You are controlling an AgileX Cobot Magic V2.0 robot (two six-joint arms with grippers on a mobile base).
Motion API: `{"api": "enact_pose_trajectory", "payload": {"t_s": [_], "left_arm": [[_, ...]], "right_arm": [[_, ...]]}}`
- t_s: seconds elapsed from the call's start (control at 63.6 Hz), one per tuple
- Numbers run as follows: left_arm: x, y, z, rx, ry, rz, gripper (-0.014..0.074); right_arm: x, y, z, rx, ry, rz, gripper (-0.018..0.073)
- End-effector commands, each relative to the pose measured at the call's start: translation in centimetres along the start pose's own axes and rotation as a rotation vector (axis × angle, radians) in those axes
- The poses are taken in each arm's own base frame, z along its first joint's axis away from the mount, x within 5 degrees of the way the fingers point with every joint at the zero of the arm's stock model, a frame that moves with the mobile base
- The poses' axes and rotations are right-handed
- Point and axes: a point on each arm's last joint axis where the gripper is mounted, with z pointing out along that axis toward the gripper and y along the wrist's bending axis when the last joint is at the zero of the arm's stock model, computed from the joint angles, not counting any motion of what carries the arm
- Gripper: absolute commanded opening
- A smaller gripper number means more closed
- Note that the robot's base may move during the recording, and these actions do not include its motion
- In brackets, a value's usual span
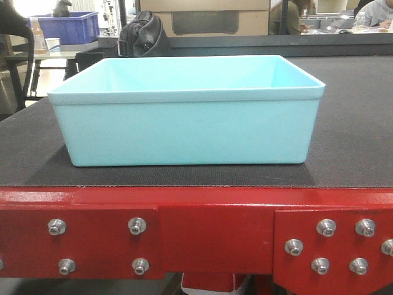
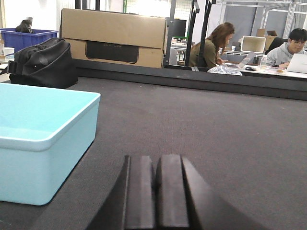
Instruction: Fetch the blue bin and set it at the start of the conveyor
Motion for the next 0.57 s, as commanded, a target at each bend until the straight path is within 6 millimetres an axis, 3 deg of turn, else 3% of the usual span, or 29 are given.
{"api": "enact_pose_trajectory", "payload": {"t_s": [0.0, 0.551], "left_arm": [[-0.20, 0.01, -0.05, -0.003, -0.018, -0.005, -0.0111], [-0.20, 0.01, -0.05, -0.003, -0.018, -0.005, -0.0111]], "right_arm": [[-0.18, -0.05, -0.04, 0.008, -0.020, 0.003, -0.0167], [-0.18, -0.05, -0.04, 0.008, -0.020, 0.003, -0.0167]]}}
